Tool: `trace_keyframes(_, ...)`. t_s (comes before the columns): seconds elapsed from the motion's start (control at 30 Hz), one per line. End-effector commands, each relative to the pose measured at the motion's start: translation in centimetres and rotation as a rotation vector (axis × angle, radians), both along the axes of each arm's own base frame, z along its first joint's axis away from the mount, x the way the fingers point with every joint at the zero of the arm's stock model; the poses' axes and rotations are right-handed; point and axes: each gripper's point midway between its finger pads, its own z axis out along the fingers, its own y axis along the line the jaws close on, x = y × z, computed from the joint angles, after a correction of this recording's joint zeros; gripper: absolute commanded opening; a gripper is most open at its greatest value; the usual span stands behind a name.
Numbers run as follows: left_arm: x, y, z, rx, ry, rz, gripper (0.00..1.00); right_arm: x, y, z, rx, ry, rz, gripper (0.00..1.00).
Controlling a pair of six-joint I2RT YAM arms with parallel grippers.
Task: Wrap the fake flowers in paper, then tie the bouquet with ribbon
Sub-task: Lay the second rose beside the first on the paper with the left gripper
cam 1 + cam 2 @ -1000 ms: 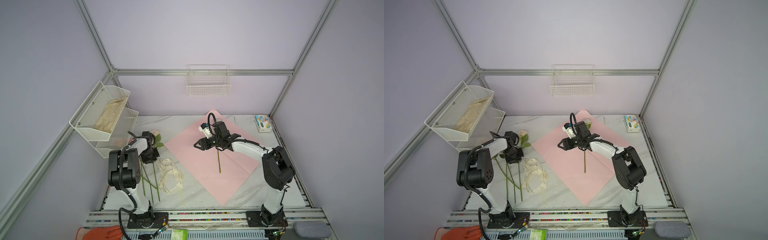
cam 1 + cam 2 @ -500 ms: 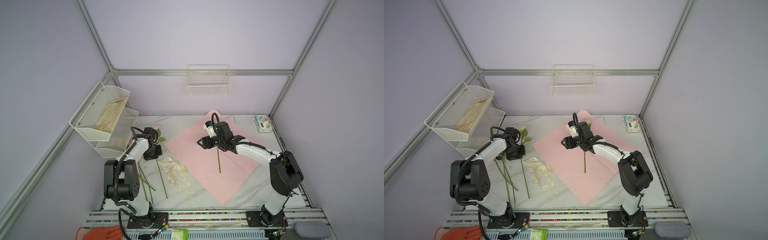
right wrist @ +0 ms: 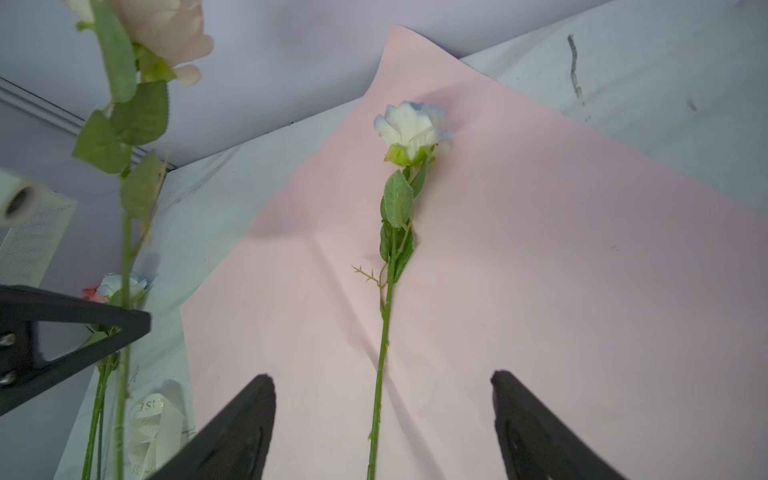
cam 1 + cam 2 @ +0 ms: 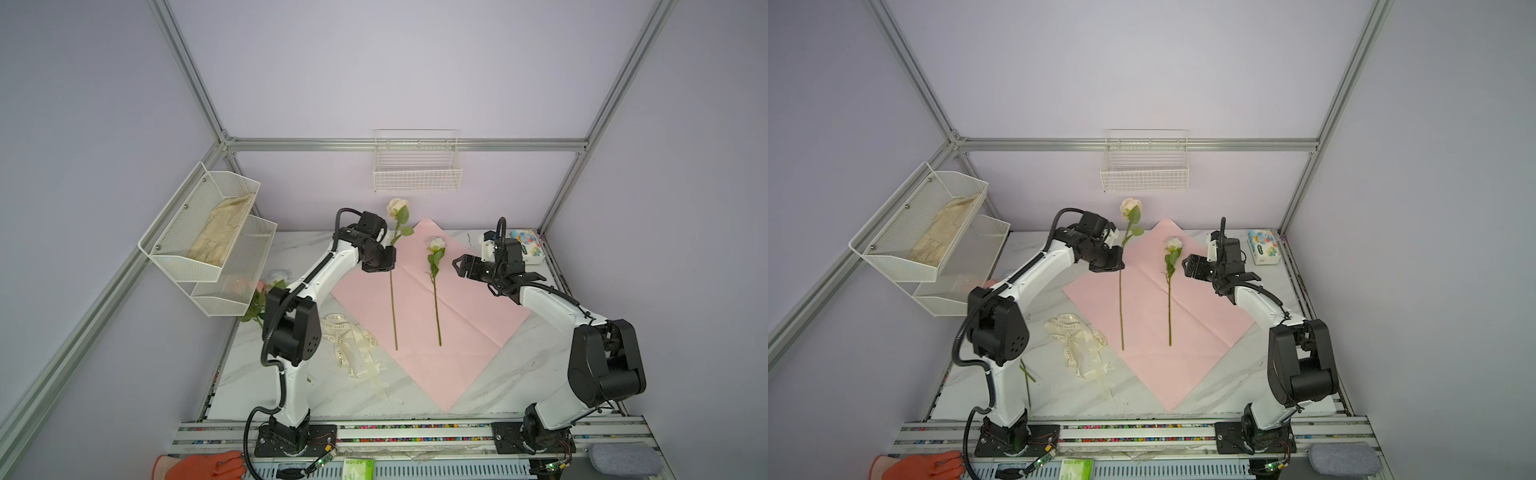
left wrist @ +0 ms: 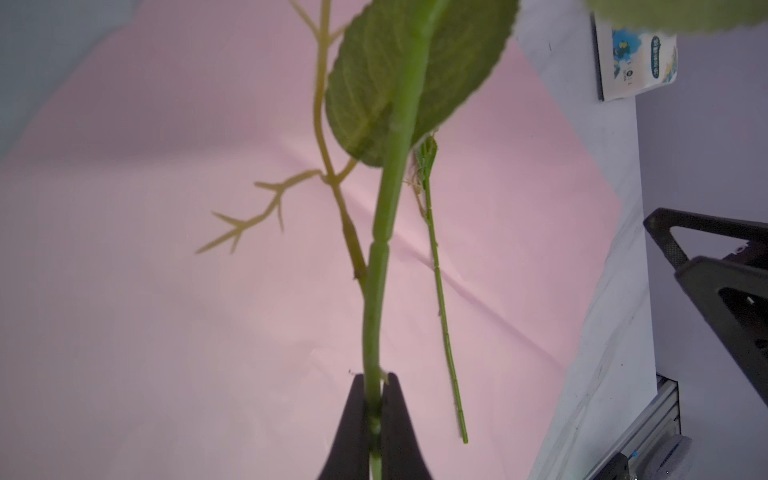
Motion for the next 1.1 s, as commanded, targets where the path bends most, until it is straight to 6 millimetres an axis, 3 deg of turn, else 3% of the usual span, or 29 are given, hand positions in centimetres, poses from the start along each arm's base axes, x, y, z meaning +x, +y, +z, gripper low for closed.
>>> trace_keyframes(0.0,2.1,-3.4,2.1,-0.082,-0.041,0.0,0.04,-0.7,-0.5,-0.3,0.1,0.037,0.043,0.84)
trace_keyframes(0.33,5.2,-4.9,-4.0,-0.11,0.033,0.047,0.04,-1.8,-0.6,-1.7,0.11,0.073,0.055,0.84)
trace_keyframes(0.7,6.3,-6.5,-6.9,-0.174,0.066,0.036,0.07,-1.5,-0.3,-2.7,0.129,0.101,0.069,0.84)
trace_keyframes(0.8,6.2,-6.9,-7.3,-0.185,0.074,0.014,0.1,-1.5,-0.2,-3.0,0.137,0.112,0.069,0.84)
trace_keyframes(0.9,6.1,-6.1,-7.7,-0.161,0.086,0.043,0.27,-1.5,0.0,-2.9,0.146,0.113,0.077,0.84)
trace_keyframes(1.07,5.5,-5.3,-4.4,-0.151,0.043,0.037,0.36,-1.5,1.0,-1.5,0.192,0.088,0.134,0.85)
